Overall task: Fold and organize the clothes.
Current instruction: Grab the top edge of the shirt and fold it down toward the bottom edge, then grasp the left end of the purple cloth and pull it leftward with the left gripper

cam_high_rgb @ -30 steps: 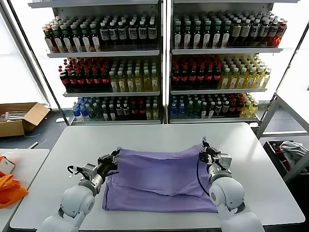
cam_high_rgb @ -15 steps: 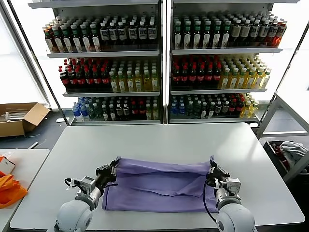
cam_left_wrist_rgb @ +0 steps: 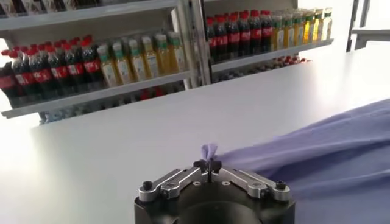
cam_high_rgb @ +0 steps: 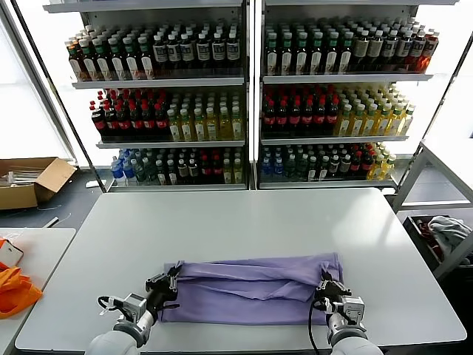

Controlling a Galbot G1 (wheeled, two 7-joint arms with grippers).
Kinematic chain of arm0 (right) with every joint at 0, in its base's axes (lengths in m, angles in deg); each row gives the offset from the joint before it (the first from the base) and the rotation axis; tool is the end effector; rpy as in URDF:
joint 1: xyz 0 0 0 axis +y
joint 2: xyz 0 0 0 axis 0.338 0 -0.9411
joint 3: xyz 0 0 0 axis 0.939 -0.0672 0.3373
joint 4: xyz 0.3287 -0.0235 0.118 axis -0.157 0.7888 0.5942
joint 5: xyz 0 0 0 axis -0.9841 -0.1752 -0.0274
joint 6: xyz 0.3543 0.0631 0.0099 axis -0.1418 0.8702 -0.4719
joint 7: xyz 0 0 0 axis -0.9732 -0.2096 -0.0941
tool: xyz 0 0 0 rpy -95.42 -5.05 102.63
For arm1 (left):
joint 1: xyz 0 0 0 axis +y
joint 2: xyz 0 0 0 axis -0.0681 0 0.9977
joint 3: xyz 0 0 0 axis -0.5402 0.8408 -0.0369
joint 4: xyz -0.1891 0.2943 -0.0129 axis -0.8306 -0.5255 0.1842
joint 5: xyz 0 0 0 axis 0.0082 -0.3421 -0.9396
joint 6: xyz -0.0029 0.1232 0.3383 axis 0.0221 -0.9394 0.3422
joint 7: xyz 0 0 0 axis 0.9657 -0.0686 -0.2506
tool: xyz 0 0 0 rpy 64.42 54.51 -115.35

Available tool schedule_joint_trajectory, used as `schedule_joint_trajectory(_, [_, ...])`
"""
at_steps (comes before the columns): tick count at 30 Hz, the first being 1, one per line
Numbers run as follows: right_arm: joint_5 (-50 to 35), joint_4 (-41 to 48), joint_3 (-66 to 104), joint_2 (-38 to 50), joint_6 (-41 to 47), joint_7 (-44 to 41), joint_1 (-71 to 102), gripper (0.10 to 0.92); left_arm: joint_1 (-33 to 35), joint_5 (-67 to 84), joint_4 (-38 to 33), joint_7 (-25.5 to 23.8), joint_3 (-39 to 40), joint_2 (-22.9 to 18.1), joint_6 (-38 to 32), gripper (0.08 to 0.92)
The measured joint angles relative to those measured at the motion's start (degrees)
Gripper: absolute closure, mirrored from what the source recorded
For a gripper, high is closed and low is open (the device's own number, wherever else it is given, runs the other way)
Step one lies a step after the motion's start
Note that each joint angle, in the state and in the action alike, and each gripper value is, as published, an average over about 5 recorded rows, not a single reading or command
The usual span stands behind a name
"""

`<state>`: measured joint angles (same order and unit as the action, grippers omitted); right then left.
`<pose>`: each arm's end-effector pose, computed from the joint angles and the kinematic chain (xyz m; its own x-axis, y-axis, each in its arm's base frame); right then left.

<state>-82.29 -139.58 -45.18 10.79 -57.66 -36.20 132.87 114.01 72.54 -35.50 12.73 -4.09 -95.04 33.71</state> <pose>0.2176 -0.0074 -0.3021 -0.8835 0.0938 0.4590 0.0871 0.9956 -0.0357 0.2347 0.0532 -0.3249 -0.8872 0.2338 0.3977 0.3042 0.9446 0.1234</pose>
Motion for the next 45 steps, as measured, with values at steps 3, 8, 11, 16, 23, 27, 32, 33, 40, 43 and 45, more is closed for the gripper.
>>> schedule_joint_trajectory(3, [0.5,0.3,0.0,-0.1,-0.3,0.1,0.4,0.916,0.5,-0.6,0.1,-0.1,-0.1,-0.3,-0.1,0.915])
schedule_joint_trajectory(8, [1.9,0.7,-0.4,-0.1,-0.8,0.2,1.2,0.915,0.7,-1.5,0.2,0.0,-0.4,-0.8,-0.1,0.901])
schedule_joint_trajectory(11, [2.7,1.0,-0.5,-0.2,-1.0,0.4,1.4,0.881,0.7,-2.0,-0.1,0.1,-0.5,-1.2,-0.1,0.841])
schedule_joint_trajectory(16, [3.6,0.7,-0.1,0.0,-1.6,0.8,2.2,0.743,1.2,-2.9,-1.0,0.3,-0.9,-2.1,-0.1,0.703])
schedule_joint_trajectory(23, [2.9,-3.0,2.9,1.0,-3.0,0.7,3.2,0.544,2.4,-4.3,-4.8,1.1,-1.6,-4.3,0.4,0.495])
schedule_joint_trajectory(27, [2.8,-5.6,4.3,1.5,-3.8,0.8,3.0,0.422,3.3,-5.1,-7.4,1.5,-2.2,-6.3,0.8,0.383])
schedule_joint_trajectory(32, [2.4,-7.6,4.6,1.2,-4.6,0.9,2.5,0.285,4.5,-5.3,-8.9,2.6,-2.8,-8.9,1.5,0.240])
schedule_joint_trajectory(33, [2.3,-7.9,4.6,1.2,-4.7,0.9,2.4,0.256,4.7,-5.2,-9.1,2.8,-2.9,-9.4,1.6,0.219])
schedule_joint_trajectory(40, [1.9,-9.3,4.4,1.8,-5.4,1.0,1.7,0.203,5.3,-4.4,-8.9,4.0,-4.0,-11.7,2.2,0.178])
schedule_joint_trajectory(43, [1.8,-9.5,4.2,1.7,-5.8,1.0,1.6,0.203,5.4,-3.7,-8.3,4.3,-4.4,-12.3,2.5,0.177])
schedule_joint_trajectory(45, [1.8,-9.6,4.0,1.6,-6.1,1.0,1.7,0.202,5.5,-3.2,-7.8,4.4,-4.7,-12.8,2.6,0.177])
